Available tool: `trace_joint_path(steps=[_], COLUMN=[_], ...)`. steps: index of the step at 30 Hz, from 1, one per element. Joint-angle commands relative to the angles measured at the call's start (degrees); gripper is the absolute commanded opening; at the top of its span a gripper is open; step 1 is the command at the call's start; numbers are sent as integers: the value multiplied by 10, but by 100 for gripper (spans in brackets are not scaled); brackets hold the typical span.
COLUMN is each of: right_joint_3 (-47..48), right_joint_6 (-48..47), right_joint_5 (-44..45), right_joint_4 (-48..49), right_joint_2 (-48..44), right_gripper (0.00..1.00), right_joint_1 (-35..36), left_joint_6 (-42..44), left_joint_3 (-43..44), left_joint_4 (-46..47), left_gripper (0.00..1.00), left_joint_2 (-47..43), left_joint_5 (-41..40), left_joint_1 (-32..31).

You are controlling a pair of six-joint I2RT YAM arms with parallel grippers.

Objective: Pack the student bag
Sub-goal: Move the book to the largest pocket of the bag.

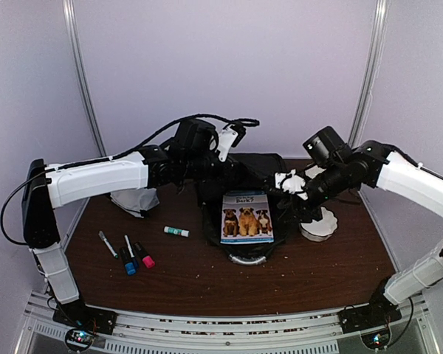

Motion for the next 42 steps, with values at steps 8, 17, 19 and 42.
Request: trace_joint_path(steps=[8,17,19,42], right_joint_3=[-26,-29,-31,6], right_joint_6=[-1,-20,-18,-12], right_joint_5=[191,226,245,360], right_joint_4=[125,129,138,232], right_joint_2=[129,172,180,273], right_gripper=[58,63,63,42], right_joint_1=[100,122,125,98], left_joint_6=[-39,-43,-43,-53], left_joint_3=[2,5,4,-16], left_joint_4=[96,88,87,97], left_gripper=[0,0,0,0], left_joint_2=[-44,-49,-50,-66], left_joint_5=[14,26,27,37], left_joint_1=[16,16,16,16])
